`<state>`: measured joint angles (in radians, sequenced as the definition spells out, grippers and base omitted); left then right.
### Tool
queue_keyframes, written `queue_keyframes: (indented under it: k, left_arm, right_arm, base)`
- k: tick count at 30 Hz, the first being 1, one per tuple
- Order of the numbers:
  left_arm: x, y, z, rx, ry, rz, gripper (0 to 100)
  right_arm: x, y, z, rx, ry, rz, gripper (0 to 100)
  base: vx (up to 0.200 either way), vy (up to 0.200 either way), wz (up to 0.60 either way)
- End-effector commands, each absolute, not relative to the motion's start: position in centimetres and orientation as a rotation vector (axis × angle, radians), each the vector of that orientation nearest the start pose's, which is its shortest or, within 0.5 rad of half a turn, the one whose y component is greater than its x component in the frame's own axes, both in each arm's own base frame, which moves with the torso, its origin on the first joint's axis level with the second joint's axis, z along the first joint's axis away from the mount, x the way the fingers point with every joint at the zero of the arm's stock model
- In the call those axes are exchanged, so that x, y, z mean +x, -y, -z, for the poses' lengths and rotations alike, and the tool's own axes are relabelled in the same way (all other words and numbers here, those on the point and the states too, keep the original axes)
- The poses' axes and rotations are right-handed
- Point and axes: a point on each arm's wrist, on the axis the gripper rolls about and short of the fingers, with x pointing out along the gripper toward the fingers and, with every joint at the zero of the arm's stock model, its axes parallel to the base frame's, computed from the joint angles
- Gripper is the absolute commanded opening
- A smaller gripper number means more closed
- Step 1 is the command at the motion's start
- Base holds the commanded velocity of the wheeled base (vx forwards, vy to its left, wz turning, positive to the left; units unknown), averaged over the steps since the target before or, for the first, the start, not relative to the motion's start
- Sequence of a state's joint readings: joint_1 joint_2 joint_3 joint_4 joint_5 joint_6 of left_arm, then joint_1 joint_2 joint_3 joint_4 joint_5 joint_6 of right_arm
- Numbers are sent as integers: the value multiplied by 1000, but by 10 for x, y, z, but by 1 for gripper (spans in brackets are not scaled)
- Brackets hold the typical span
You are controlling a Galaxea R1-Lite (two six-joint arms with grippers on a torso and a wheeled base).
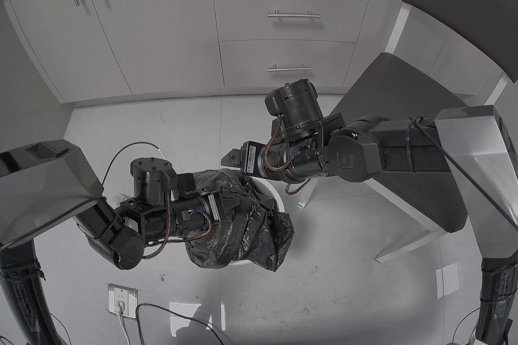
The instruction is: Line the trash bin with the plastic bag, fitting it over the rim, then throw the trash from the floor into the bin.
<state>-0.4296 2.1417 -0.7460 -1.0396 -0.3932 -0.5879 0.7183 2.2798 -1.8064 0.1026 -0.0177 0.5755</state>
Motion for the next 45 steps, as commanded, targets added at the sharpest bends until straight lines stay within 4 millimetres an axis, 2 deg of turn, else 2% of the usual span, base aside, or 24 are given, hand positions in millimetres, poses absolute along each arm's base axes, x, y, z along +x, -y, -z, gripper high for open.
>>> queue_keyframes:
  k: [1,8,17,20,24,28,31,36,38,45]
  left_arm:
    - [327,136,-64,-562,-574,629,0]
    - [329,112,-70,-578,-548,574,0]
    - [328,109,-71,-579,-547,567,0]
    - [329,107,-71,-580,-544,561,0]
    - [331,102,-70,-586,-535,548,0]
    - [332,101,-70,-588,-531,544,0]
    - [332,100,-70,-588,-530,543,0]
    - [332,100,-70,-588,-529,543,0]
    - [332,101,-71,-595,-530,543,0]
    - [332,102,-73,-618,-530,540,0]
  right_arm:
    - [363,-296,-146,263,-739,-467,100]
    - [361,-286,-133,245,-779,-418,100]
    - [353,-278,-118,199,-811,-334,100]
    - [335,-273,-117,199,-855,-340,100]
    - [316,-278,-120,232,-912,-426,100]
    - [308,-284,-106,200,-952,-423,100]
    - [306,-281,-102,186,-959,-396,100]
    - [286,-272,-94,145,-1003,-379,100]
    - [274,-279,-90,142,-980,-408,100]
    - [269,-299,-77,160,-936,-451,100]
  base:
    - [0,0,0]
    - [0,0,0]
    - [0,0,0]
    - [0,0,0]
    - [0,0,0]
    - [0,0,0]
    - [0,0,0]
    - [0,0,0]
    - [0,0,0]
    - [0,0,0]
